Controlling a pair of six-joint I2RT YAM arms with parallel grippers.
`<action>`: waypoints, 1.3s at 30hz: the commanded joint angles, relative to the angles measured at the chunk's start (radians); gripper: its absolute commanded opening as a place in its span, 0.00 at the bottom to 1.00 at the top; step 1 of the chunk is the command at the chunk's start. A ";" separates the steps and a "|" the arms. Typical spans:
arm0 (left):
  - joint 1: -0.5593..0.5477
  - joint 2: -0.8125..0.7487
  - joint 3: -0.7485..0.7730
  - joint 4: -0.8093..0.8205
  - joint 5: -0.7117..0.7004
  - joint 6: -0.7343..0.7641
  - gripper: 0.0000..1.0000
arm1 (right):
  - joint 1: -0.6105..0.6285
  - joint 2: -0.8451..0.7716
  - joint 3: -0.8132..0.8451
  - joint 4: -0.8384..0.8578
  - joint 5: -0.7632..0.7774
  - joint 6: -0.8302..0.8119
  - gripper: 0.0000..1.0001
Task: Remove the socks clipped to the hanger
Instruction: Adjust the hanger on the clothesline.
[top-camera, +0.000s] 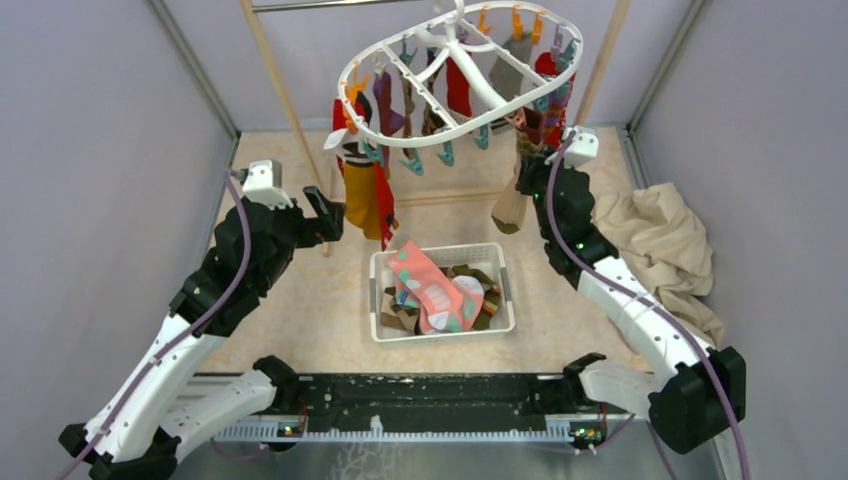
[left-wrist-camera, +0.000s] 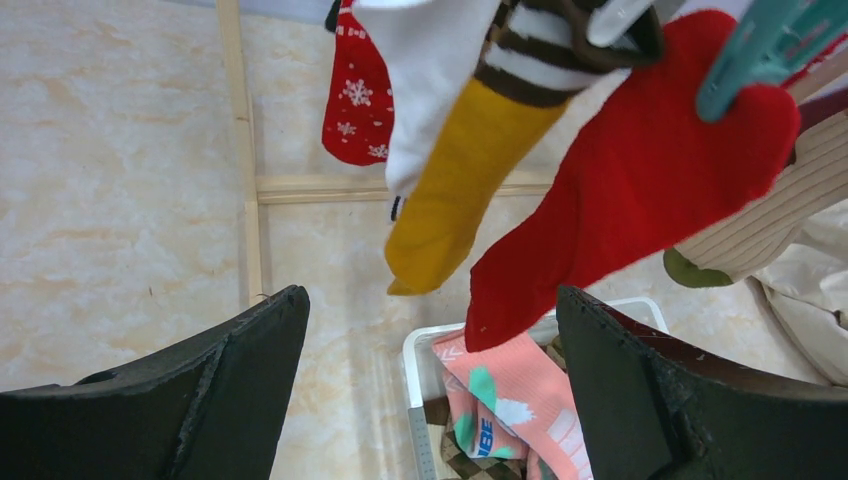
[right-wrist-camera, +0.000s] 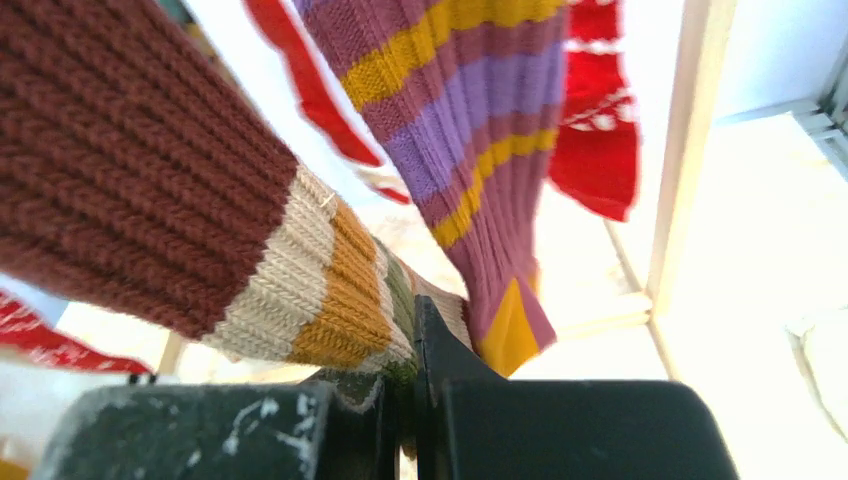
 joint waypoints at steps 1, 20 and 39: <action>0.001 -0.012 0.011 0.002 0.026 0.017 0.99 | -0.103 0.041 0.089 -0.021 -0.139 0.040 0.00; -0.001 0.001 -0.127 0.135 0.324 -0.102 0.95 | -0.387 0.322 0.322 -0.061 -0.415 0.140 0.00; -0.056 0.038 -0.153 0.220 0.340 -0.123 0.95 | -0.468 0.572 0.505 -0.082 -0.653 0.173 0.00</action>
